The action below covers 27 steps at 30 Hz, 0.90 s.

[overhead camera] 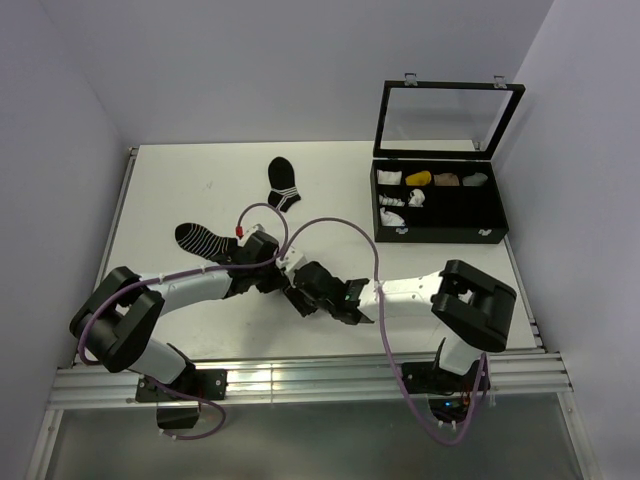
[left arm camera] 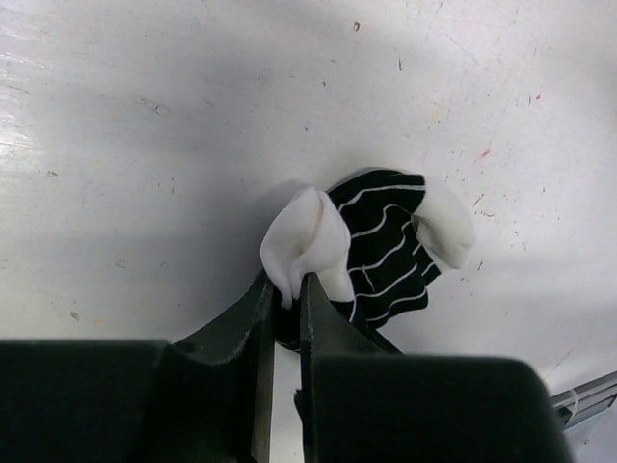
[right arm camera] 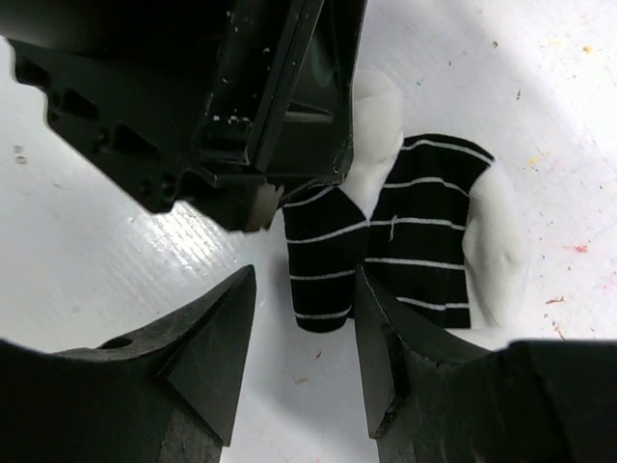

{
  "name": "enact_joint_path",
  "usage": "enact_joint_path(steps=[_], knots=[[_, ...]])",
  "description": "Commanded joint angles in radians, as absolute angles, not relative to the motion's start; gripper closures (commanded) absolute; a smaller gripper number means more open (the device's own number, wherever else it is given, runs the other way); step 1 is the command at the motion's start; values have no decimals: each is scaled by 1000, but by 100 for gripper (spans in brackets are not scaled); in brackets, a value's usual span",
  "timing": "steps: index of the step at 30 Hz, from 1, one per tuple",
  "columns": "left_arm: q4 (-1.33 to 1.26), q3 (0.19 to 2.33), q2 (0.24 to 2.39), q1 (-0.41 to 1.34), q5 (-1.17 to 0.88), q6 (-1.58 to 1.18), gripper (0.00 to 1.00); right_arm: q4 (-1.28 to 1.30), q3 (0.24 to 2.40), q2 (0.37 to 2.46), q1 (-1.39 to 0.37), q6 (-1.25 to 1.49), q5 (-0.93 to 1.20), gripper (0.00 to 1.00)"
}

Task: Roll the socks
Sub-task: Roll the sock at the center of the board.

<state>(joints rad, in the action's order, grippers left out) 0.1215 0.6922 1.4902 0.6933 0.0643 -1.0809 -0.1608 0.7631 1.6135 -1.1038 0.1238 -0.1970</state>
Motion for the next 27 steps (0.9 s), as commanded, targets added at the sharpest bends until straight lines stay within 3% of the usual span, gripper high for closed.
enact_joint_path(steps=[1,7,10,14,17,18,21,23,27], knots=[[146,718,1493,699,64,-1058,99,-206,804,1646,-1118,84,-242,48],[140,716,1491,699,57,-1063,99,-199,815,1706,-1126,84,-273,58],[135,712,1483,699,52,-1068,99,-193,813,1730,-1124,94,-284,69],[135,701,1465,699,58,-1081,96,-196,795,1717,-1123,110,-287,100],[132,687,1441,699,74,-1095,78,-196,778,1684,-1112,132,-246,100],[127,677,1433,699,83,-1098,65,-195,772,1675,-1097,143,-198,100],[115,649,1393,699,101,-1121,45,-181,767,1654,-1045,190,-112,100],[110,634,1356,699,127,-1144,35,-195,747,1632,-1014,231,-14,100],[103,586,1287,698,181,-1180,26,-224,718,1617,-927,304,167,100]])
